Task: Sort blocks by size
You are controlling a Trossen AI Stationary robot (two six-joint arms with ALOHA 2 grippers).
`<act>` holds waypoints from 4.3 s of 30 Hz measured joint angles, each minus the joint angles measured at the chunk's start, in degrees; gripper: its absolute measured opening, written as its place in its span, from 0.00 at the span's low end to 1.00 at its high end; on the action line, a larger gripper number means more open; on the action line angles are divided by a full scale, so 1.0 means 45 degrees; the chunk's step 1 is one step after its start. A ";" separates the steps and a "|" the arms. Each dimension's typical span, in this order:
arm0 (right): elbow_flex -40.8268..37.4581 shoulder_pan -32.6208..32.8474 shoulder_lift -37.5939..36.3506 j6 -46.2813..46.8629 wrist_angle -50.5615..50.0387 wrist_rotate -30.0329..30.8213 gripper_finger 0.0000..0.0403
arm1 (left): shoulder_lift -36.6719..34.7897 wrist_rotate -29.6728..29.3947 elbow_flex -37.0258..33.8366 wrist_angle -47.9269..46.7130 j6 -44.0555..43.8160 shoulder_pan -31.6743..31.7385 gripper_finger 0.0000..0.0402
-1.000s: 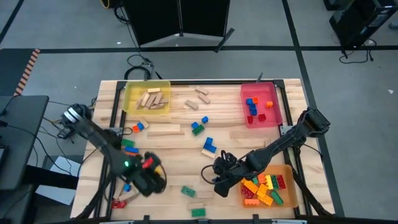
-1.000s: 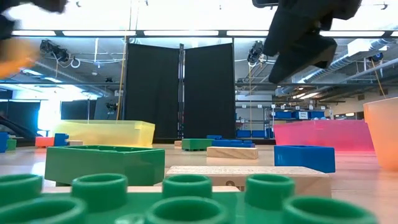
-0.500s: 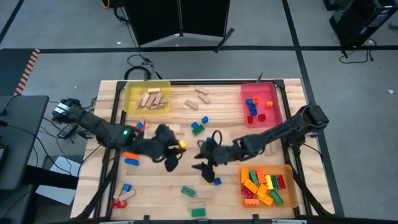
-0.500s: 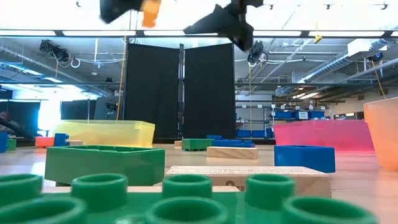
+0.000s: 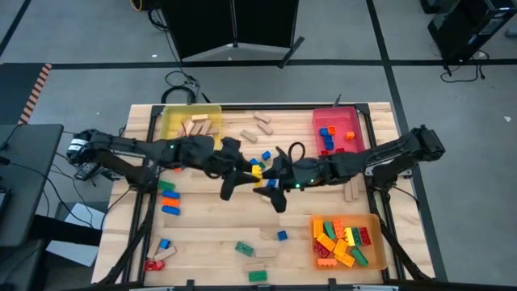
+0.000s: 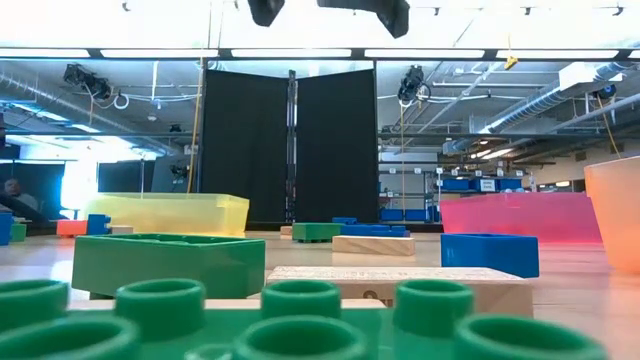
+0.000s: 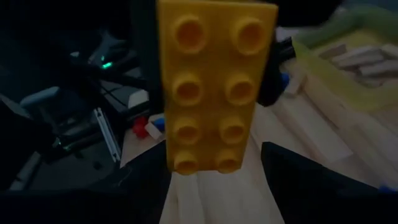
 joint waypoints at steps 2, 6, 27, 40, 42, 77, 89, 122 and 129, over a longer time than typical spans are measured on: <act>0.0005 -0.0094 -0.0136 -0.0162 0.0086 0.0068 0.64 | 0.0000 0.0968 0.0000 0.0539 -0.0082 0.0350 0.34; 0.0005 -0.0452 -0.0237 -0.0231 0.0315 -0.0056 0.63 | -0.0029 0.1680 0.0000 0.0955 -0.0056 0.0774 0.34; -0.0019 -0.1342 -0.0221 -0.0824 0.0903 -0.0049 0.51 | -0.0044 0.1794 0.0029 0.0682 0.0545 0.1613 0.35; -0.0029 -0.1505 -0.0225 -0.0564 0.1392 -0.0068 0.50 | -0.0049 0.1812 0.0039 0.0615 0.0303 0.1686 0.36; 0.0020 -0.1603 -0.0284 -0.0204 0.1502 -0.0151 0.50 | 0.0019 0.1796 -0.0023 0.0520 0.0253 0.1671 0.36; 0.0029 -0.1784 -0.0381 0.0049 0.0828 -0.1062 0.39 | 0.0024 0.1361 -0.0024 0.0892 -0.0121 0.1845 0.43; -0.0013 -0.1485 -0.1100 0.1826 -0.2940 -0.1331 0.39 | -0.0024 0.1409 0.0010 0.1221 -0.0119 0.2575 0.47; -0.2914 0.8501 -0.1346 1.7028 -0.9450 -0.1640 0.41 | -0.0024 -0.1396 0.0005 -0.3778 -0.1131 0.1040 0.47; -0.3259 0.8814 -0.1333 1.6879 -0.9226 -0.1635 0.46 | -0.0019 -0.3440 0.0005 -0.7232 -0.3200 -0.1122 0.47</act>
